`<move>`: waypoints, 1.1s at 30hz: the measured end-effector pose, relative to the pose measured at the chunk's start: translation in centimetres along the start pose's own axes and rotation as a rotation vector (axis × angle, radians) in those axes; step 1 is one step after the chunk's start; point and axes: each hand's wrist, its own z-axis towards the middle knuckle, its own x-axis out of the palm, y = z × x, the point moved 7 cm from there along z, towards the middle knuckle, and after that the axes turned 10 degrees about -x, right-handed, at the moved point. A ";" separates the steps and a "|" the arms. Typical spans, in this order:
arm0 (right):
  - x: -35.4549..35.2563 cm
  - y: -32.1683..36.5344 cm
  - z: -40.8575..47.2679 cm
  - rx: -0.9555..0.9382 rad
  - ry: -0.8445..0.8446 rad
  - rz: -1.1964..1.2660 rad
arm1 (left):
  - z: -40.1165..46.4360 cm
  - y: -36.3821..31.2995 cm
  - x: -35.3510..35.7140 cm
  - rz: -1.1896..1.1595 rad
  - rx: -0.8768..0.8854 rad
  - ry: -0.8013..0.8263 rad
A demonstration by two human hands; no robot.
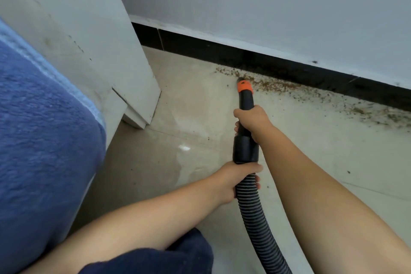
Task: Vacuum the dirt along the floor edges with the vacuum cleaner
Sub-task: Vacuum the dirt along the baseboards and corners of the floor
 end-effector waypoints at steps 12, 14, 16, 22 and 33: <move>0.2 -0.6 -2.0 0.007 0.102 -0.049 | 0.0 2.2 1.3 -0.086 -0.043 0.044; -1.6 -1.4 -2.1 0.028 0.029 -0.013 | -0.1 2.6 1.8 -0.033 -0.065 0.061; -3.0 -2.2 -2.4 0.054 -0.020 0.009 | -0.2 3.0 2.2 0.017 -0.084 0.069; -4.0 -2.9 -2.9 0.068 0.007 0.072 | -0.5 3.5 2.8 0.053 -0.083 0.073; -5.9 -3.1 -2.3 0.056 -0.067 0.150 | 0.0 2.6 4.0 0.147 -0.125 0.041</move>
